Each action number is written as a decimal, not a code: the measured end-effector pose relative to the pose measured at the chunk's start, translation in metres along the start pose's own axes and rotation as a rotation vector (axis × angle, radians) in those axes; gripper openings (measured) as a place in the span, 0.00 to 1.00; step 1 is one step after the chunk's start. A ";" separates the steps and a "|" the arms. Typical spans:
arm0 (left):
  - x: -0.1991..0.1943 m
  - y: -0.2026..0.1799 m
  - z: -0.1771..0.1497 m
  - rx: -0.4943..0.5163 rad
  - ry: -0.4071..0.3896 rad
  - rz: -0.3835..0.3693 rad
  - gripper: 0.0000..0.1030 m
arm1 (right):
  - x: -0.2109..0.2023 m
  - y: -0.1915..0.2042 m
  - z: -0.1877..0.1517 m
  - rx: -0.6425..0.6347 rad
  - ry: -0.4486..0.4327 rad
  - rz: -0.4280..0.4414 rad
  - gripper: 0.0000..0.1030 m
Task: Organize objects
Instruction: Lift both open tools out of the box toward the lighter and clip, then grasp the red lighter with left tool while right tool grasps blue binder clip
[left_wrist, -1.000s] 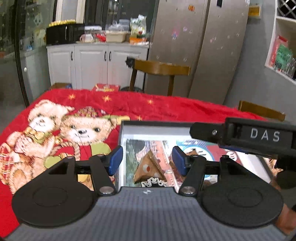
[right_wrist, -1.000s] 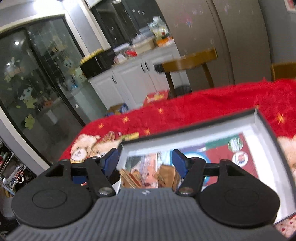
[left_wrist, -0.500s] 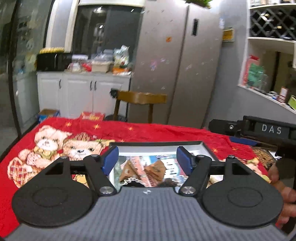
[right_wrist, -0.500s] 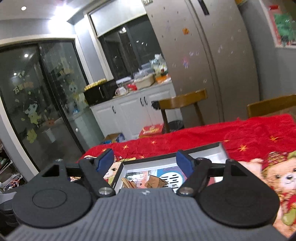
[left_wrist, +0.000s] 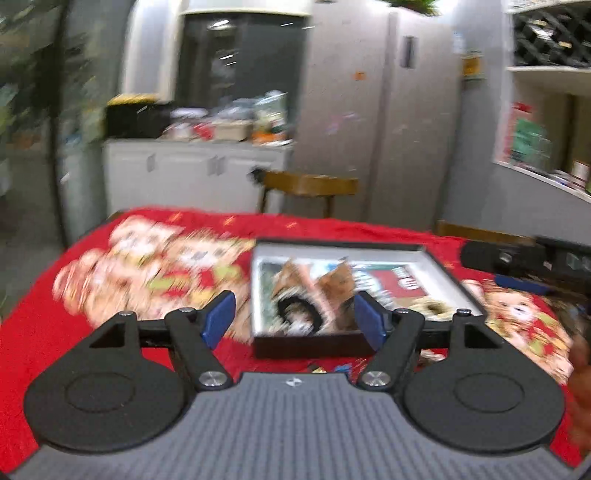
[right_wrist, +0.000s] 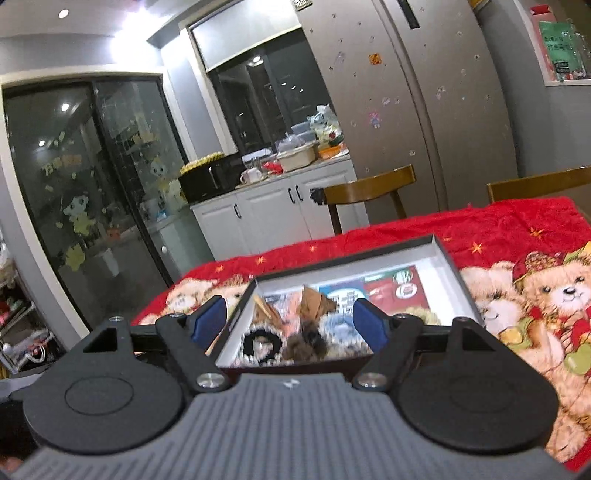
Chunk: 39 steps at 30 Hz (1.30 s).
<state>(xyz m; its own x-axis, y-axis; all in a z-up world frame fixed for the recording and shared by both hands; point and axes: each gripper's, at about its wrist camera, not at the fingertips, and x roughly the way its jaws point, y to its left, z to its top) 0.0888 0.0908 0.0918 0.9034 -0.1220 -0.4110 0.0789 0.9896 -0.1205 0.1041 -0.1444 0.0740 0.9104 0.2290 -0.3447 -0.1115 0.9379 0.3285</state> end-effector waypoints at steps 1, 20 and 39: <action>0.004 0.000 -0.005 -0.009 0.007 0.004 0.73 | 0.005 0.000 -0.005 -0.013 0.009 0.002 0.82; 0.080 -0.007 -0.069 0.045 0.208 0.094 0.73 | 0.062 -0.018 -0.065 -0.080 0.192 0.012 0.68; 0.088 -0.015 -0.067 0.093 0.223 0.117 0.58 | 0.067 -0.008 -0.079 -0.195 0.246 0.026 0.57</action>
<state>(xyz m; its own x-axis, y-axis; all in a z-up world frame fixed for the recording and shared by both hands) 0.1394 0.0604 -0.0031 0.7944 -0.0096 -0.6074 0.0266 0.9995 0.0189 0.1341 -0.1163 -0.0212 0.7849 0.2871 -0.5491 -0.2294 0.9579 0.1728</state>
